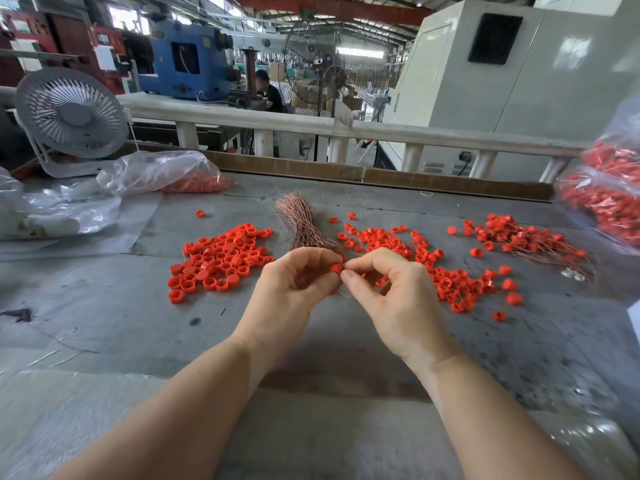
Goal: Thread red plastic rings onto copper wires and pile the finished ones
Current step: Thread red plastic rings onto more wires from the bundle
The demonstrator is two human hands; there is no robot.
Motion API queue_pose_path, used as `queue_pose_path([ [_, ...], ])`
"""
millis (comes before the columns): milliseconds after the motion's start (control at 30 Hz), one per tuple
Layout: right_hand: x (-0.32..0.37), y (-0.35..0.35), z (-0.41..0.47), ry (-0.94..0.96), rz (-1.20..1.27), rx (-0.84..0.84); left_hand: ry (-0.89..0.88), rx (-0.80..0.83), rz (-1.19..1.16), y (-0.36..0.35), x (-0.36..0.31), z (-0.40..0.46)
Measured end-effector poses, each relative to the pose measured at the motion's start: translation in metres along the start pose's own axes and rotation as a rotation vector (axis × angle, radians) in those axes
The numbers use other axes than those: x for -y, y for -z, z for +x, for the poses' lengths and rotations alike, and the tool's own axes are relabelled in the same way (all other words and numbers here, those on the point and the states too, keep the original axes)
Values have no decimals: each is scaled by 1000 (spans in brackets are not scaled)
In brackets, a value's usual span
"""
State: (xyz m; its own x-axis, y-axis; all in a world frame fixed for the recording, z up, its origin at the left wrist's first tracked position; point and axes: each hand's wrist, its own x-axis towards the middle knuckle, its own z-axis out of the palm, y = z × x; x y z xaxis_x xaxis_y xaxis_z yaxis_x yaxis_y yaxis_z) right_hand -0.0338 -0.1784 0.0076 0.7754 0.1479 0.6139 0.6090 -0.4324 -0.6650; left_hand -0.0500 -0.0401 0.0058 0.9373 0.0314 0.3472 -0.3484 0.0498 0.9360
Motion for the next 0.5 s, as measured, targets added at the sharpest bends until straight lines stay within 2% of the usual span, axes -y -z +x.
queue_pose_path([
  [133, 0, 0, 1, -8, -7, -8, 93, 17, -135, 0, 0, 1],
  [333, 3, 1, -1, -22, 23, 22, 122, -17, -236, 1, 3, 1],
  [500, 1, 1, 1, -64, 27, -27, 152, -8, -228, 0, 5, 3],
])
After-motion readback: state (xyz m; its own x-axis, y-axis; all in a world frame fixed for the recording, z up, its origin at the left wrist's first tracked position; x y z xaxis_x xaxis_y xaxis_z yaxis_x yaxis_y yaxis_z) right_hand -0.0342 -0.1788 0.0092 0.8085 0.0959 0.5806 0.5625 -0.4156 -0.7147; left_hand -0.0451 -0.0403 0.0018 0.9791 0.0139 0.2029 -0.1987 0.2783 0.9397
